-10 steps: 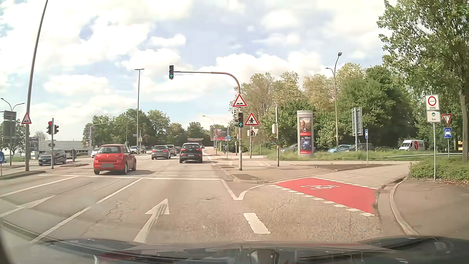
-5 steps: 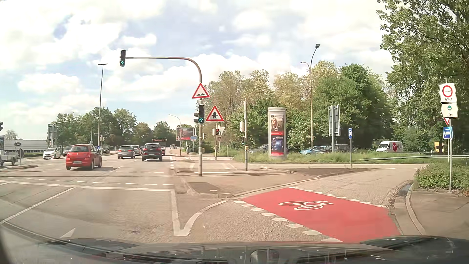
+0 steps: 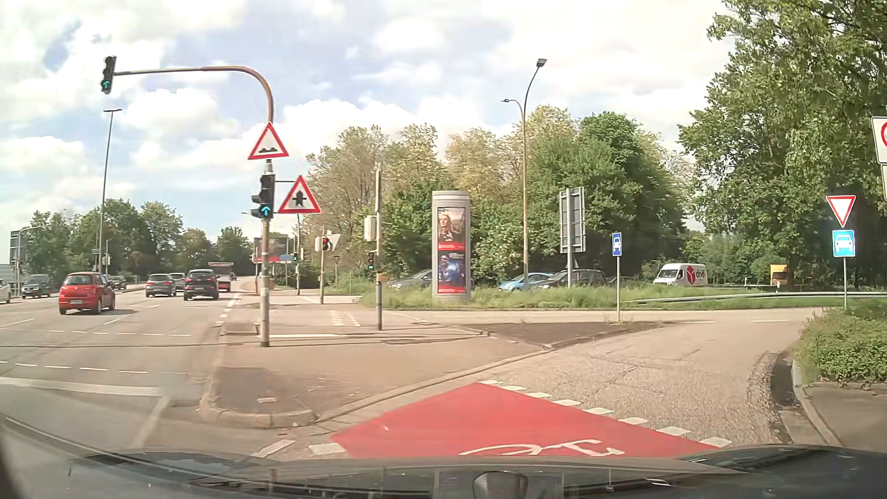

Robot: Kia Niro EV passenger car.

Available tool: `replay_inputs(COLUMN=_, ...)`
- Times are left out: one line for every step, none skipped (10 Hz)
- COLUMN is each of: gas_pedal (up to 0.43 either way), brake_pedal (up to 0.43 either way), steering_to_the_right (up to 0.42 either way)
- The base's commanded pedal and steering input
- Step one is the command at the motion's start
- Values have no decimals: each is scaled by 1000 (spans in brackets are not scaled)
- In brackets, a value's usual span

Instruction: Follow the waypoints while adhering to traffic rules and regulations

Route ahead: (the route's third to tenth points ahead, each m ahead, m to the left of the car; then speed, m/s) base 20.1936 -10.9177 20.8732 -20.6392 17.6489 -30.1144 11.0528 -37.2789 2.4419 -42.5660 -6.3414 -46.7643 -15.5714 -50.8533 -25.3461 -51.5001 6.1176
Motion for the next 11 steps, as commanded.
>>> replay_inputs(gas_pedal=47, brake_pedal=0, steering_to_the_right=199)
replay_inputs(gas_pedal=47, brake_pedal=0, steering_to_the_right=204)
replay_inputs(gas_pedal=47, brake_pedal=0, steering_to_the_right=210)
replay_inputs(gas_pedal=47, brake_pedal=0, steering_to_the_right=213)
replay_inputs(gas_pedal=47, brake_pedal=0, steering_to_the_right=223)
replay_inputs(gas_pedal=47, brake_pedal=0, steering_to_the_right=234)
replay_inputs(gas_pedal=47, brake_pedal=0, steering_to_the_right=241)
replay_inputs(gas_pedal=47, brake_pedal=0, steering_to_the_right=248)
replay_inputs(gas_pedal=47, brake_pedal=0, steering_to_the_right=255)
replay_inputs(gas_pedal=47, brake_pedal=0, steering_to_the_right=260)
replay_inputs(gas_pedal=59, brake_pedal=0, steering_to_the_right=262)
